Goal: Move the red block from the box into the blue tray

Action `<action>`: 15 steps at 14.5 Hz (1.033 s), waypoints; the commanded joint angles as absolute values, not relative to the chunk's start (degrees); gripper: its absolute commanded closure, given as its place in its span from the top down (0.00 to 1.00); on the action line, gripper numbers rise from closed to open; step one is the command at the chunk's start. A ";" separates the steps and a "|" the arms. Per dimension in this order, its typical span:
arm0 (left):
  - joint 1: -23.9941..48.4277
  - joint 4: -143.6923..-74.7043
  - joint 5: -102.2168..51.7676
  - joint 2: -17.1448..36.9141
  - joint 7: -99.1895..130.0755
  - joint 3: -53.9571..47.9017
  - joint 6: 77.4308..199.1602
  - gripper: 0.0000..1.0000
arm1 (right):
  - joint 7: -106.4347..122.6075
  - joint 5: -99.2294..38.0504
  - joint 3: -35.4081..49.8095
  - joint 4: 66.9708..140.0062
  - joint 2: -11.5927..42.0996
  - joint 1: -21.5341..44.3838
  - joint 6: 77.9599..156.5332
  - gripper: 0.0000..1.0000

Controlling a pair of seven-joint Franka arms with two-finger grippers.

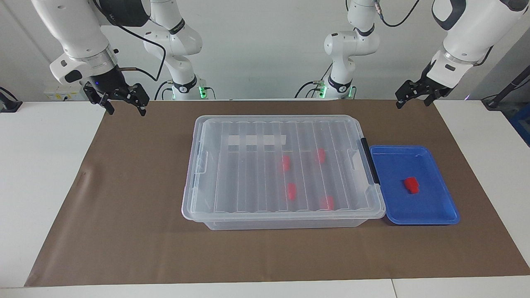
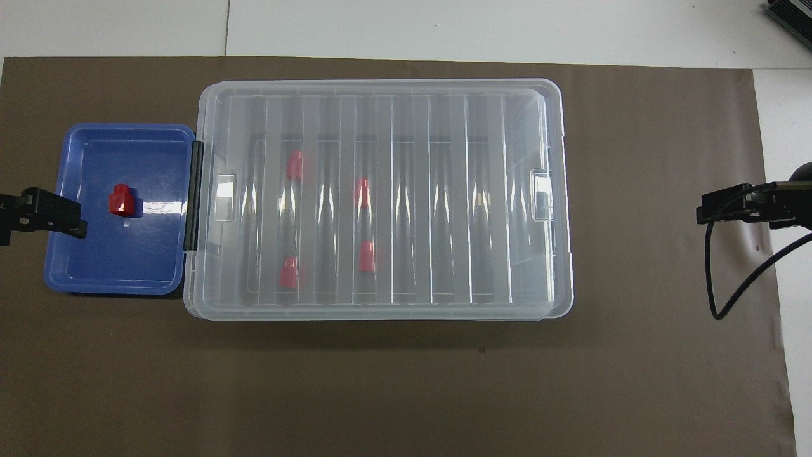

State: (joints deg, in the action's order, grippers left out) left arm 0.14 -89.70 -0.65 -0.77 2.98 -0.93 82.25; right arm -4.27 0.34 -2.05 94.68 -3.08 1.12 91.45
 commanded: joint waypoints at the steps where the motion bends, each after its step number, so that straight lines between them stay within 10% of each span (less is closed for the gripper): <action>1: -0.62 -90.26 0.26 -1.76 3.52 -1.49 81.30 1.00 | -5.45 1.05 -1.41 94.39 -2.81 0.79 92.02 1.00; 15: -0.70 -90.18 0.26 -1.76 3.16 -1.49 83.14 1.00 | -5.27 0.97 -1.41 94.48 -2.90 0.53 92.02 1.00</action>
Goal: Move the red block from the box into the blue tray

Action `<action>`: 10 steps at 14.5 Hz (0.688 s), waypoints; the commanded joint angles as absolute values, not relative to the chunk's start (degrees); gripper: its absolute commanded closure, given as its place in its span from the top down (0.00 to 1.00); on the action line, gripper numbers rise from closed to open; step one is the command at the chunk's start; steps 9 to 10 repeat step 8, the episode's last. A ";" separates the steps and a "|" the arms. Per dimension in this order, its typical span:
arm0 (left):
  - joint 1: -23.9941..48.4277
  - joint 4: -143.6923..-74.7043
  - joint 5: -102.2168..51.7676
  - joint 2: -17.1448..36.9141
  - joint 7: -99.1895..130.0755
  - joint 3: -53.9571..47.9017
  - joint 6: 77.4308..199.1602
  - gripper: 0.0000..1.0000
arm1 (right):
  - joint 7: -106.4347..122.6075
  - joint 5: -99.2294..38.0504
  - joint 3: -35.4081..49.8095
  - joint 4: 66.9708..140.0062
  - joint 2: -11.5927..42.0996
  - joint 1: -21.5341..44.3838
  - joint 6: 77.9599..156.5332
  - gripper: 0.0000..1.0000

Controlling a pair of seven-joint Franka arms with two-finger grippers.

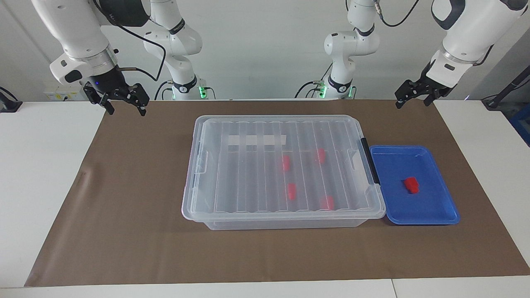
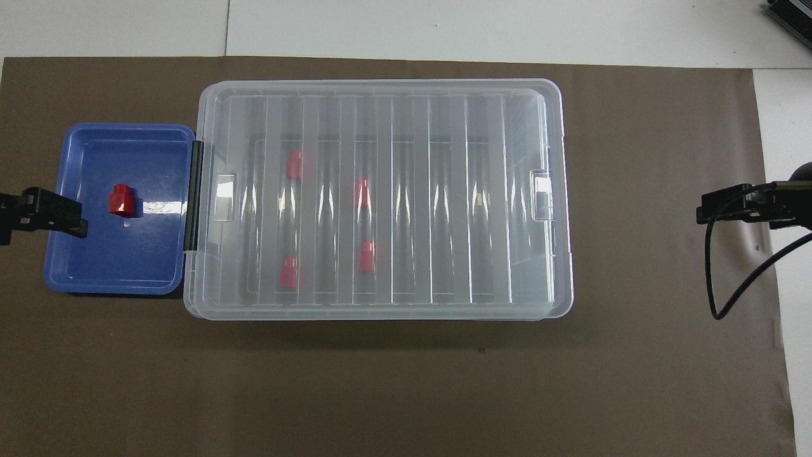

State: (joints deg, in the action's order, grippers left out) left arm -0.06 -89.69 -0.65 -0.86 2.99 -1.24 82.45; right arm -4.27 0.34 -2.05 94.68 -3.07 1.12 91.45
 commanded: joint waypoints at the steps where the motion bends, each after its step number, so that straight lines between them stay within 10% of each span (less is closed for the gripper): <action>1: -0.96 -90.18 0.26 -1.76 3.25 -1.49 83.14 1.00 | -5.27 0.97 -1.41 94.48 -2.90 0.53 92.02 1.00; 10: -1.05 -90.18 0.61 -1.76 3.43 -1.49 83.23 1.00 | -5.10 0.97 -1.41 94.57 -2.90 0.44 92.02 1.00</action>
